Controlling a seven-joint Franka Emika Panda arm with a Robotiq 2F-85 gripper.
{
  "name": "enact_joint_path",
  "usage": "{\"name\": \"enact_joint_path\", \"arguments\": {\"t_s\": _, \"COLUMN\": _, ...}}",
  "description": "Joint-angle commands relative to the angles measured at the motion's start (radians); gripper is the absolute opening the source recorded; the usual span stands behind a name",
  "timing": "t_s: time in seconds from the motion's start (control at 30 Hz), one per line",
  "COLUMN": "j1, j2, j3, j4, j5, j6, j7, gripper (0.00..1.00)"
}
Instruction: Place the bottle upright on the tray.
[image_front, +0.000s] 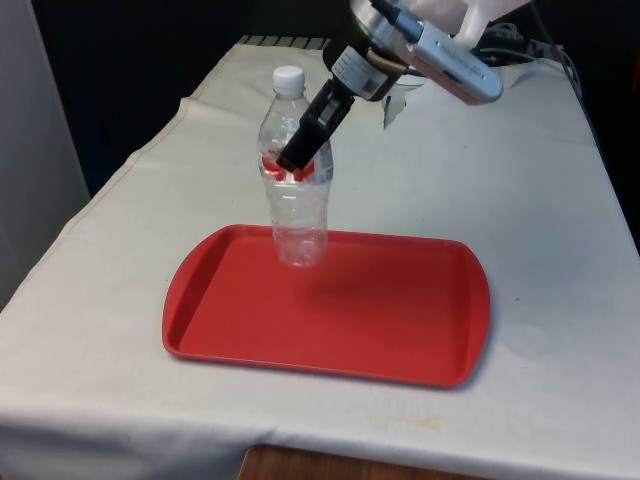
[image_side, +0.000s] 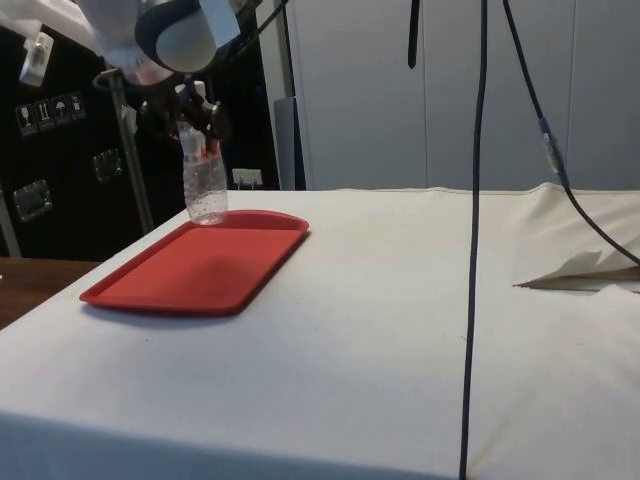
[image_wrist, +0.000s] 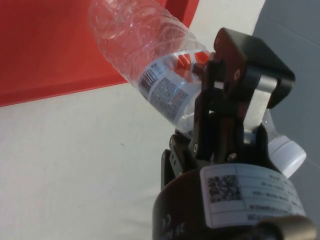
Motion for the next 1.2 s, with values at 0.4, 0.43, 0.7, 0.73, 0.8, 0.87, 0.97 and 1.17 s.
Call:
{"name": "enact_joint_path", "arguments": {"t_s": 0.4, "j1": -0.014, "j2": 0.032, "j3": 0.011, "j4": 0.012, "j5": 0.041, "j6": 0.027, "j7": -0.015, "gripper": 0.33}}
{"name": "enact_joint_path", "arguments": {"t_s": 0.43, "j1": -0.014, "j2": 0.037, "j3": 0.01, "j4": 0.017, "j5": 0.04, "j6": 0.024, "j7": -0.016, "gripper": 0.33}}
{"name": "enact_joint_path", "arguments": {"t_s": 0.7, "j1": -0.016, "j2": 0.08, "j3": 0.009, "j4": 0.067, "j5": 0.039, "j6": -0.001, "j7": -0.028, "gripper": 0.33}}
{"name": "enact_joint_path", "arguments": {"t_s": 0.73, "j1": -0.017, "j2": 0.084, "j3": 0.01, "j4": 0.072, "j5": 0.04, "j6": -0.002, "j7": -0.028, "gripper": 0.33}}
{"name": "enact_joint_path", "arguments": {"t_s": 0.8, "j1": -0.019, "j2": 0.095, "j3": 0.011, "j4": 0.079, "j5": 0.043, "j6": 0.003, "j7": -0.027, "gripper": 0.33}}
{"name": "enact_joint_path", "arguments": {"t_s": 0.87, "j1": -0.02, "j2": 0.099, "j3": 0.012, "j4": 0.079, "j5": 0.046, "j6": 0.007, "j7": -0.026, "gripper": 0.33}}
{"name": "enact_joint_path", "arguments": {"t_s": 0.97, "j1": -0.013, "j2": 0.099, "j3": 0.005, "j4": 0.075, "j5": 0.036, "j6": 0.004, "j7": -0.02, "gripper": 0.33}}
{"name": "enact_joint_path", "arguments": {"t_s": 1.17, "j1": -0.022, "j2": 0.114, "j3": 0.014, "j4": 0.079, "j5": 0.056, "j6": 0.017, "j7": -0.026, "gripper": 0.33}}
